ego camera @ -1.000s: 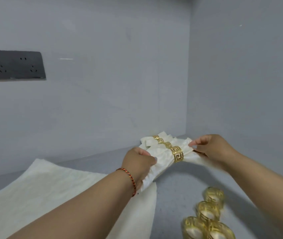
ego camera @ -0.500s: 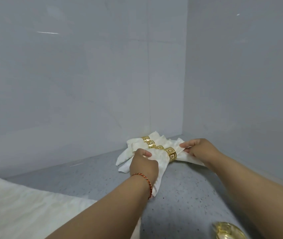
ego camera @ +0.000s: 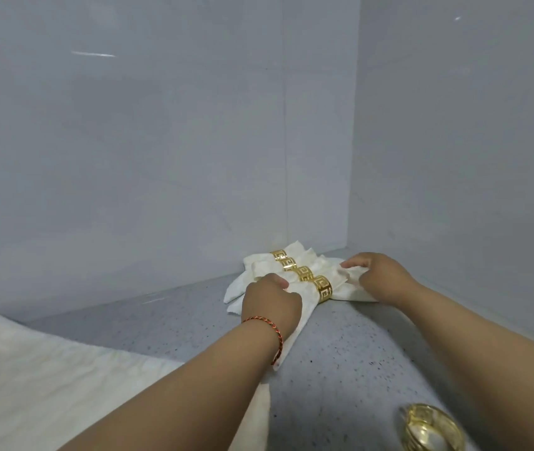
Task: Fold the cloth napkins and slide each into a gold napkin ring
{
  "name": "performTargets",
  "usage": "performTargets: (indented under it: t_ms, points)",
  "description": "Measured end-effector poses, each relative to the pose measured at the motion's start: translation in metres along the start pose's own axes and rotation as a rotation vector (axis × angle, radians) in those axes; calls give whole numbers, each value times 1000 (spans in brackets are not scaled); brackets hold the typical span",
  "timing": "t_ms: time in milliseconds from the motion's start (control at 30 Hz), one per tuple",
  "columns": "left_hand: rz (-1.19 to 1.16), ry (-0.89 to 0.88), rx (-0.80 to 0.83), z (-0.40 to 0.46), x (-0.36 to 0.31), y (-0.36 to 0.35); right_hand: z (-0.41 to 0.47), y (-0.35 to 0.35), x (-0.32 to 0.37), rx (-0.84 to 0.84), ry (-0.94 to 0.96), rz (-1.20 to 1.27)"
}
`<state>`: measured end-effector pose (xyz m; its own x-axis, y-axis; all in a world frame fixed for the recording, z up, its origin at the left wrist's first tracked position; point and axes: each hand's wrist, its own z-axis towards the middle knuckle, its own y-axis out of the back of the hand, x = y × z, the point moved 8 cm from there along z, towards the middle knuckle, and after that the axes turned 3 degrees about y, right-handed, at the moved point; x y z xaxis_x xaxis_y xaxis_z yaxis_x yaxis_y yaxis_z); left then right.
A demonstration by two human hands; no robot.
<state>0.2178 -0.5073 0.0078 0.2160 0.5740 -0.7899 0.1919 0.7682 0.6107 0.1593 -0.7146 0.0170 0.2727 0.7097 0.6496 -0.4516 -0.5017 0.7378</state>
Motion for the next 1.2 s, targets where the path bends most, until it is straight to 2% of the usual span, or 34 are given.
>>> performTargets:
  t_ms: [167,367,533,733,833,967,1033,1100,1200]
  points:
    - [-14,-46,-43,-33,5,52,-31,12,58,-48,112,53]
    - [19,-83,-101,-91,38,137,-84,-13,158,16,229,151]
    - [24,-119,-110,-149,80,206,-150,-69,236,152,314,246]
    - [191,-84,-134,-222,154,279,-256,-163,295,402,427,186]
    - [276,-39,-78,-257,193,299,-302,-199,302,505,504,92]
    - [391,-109,38,-310,212,301,-342,-207,292,531,623,-81]
    - [496,-145,188,-340,222,280,-361,-200,284,542,668,-91]
    - [708,-170,333,-361,238,254,-376,-189,280,543,722,-83]
    - [878,-172,327,-359,250,244,-393,-172,281,554,766,-46]
